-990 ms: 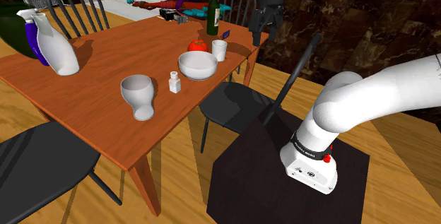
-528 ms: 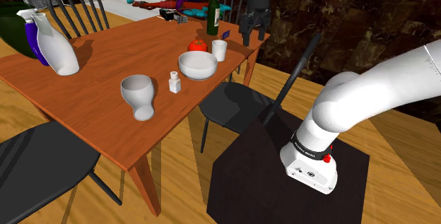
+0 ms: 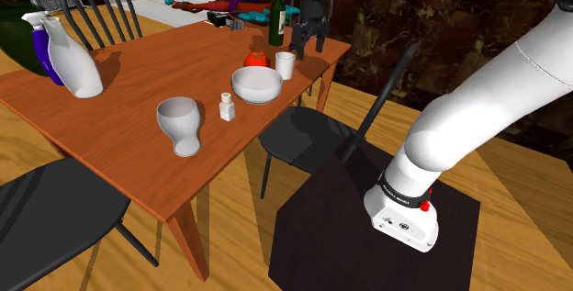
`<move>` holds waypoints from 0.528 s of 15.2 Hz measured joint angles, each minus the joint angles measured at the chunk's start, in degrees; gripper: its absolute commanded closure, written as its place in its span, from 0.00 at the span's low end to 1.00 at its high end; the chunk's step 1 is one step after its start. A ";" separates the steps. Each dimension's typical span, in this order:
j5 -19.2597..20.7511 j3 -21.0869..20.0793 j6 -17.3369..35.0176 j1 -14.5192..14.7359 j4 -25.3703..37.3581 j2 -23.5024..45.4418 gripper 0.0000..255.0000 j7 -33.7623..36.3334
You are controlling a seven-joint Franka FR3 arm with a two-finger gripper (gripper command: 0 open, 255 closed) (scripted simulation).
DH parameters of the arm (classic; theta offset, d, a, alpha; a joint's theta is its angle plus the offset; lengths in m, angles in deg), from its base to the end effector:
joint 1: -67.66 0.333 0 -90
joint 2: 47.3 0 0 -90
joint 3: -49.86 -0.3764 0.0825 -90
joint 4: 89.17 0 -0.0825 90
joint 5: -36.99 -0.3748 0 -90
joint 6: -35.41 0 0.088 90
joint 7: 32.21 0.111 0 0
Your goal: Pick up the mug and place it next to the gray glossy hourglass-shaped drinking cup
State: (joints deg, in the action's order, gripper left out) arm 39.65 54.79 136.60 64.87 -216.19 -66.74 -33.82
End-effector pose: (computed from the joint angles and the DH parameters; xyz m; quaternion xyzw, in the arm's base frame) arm 0.4053 -0.0638 0.5601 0.9974 -0.0442 -0.0567 0.0037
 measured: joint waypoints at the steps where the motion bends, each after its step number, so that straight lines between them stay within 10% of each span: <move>1: 0.24 0.36 1.09 -0.20 0.30 1.23 0.00 -0.52; 8: 0.47 2.53 7.14 -1.35 9.79 15.59 0.00 -3.92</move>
State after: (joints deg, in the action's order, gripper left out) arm 40.12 57.32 143.74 63.52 -206.40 -51.15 -37.74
